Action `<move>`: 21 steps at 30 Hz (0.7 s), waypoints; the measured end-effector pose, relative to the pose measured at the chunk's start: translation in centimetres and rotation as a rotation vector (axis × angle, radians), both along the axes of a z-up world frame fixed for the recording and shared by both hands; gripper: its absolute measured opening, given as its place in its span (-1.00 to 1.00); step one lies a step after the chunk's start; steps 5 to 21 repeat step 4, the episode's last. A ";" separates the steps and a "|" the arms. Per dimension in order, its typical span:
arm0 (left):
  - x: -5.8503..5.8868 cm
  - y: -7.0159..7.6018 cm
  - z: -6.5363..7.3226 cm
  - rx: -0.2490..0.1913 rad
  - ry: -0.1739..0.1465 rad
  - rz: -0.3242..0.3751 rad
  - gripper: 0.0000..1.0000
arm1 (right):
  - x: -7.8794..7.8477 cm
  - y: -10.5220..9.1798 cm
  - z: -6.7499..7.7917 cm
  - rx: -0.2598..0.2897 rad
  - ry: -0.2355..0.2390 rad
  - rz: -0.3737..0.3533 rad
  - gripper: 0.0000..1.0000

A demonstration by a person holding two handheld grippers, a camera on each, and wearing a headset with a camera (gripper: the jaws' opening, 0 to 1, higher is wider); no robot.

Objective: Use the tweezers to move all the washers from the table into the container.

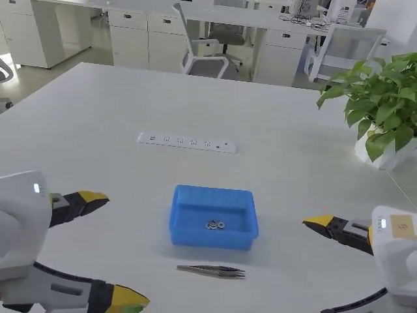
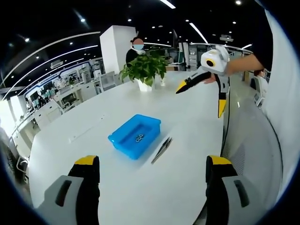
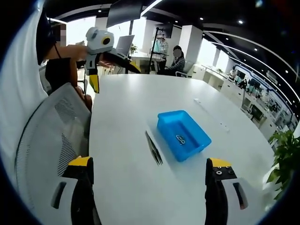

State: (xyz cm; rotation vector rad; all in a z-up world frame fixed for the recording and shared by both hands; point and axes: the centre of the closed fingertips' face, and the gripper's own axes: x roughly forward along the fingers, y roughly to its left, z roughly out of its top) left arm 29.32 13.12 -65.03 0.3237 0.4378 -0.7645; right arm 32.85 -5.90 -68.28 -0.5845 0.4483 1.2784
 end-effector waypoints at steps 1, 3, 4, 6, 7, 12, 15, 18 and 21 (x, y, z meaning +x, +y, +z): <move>0.0 0.0 0.1 0.001 0.000 -0.001 0.99 | 0.0 0.0 0.0 -0.001 0.000 0.001 1.00; -0.2 0.0 0.0 0.011 0.004 -0.010 0.99 | -0.3 -0.1 -0.2 -0.007 0.005 0.001 1.00; -0.2 0.0 0.0 0.014 0.002 -0.012 0.99 | -0.4 -0.1 -0.3 -0.011 0.009 0.002 1.00; -0.2 0.0 0.0 0.014 0.002 -0.012 0.99 | -0.4 -0.1 -0.3 -0.011 0.009 0.002 1.00; -0.2 0.0 0.0 0.014 0.002 -0.012 0.99 | -0.4 -0.1 -0.3 -0.011 0.009 0.002 1.00; -0.2 0.0 0.0 0.014 0.002 -0.012 0.99 | -0.4 -0.1 -0.3 -0.011 0.009 0.002 1.00; -0.2 0.0 0.0 0.014 0.002 -0.012 0.99 | -0.4 -0.1 -0.3 -0.011 0.009 0.002 1.00; -0.2 0.0 0.0 0.014 0.002 -0.012 0.99 | -0.4 -0.1 -0.3 -0.011 0.009 0.002 1.00; -0.2 0.0 0.0 0.014 0.002 -0.012 0.99 | -0.4 -0.1 -0.3 -0.011 0.009 0.002 1.00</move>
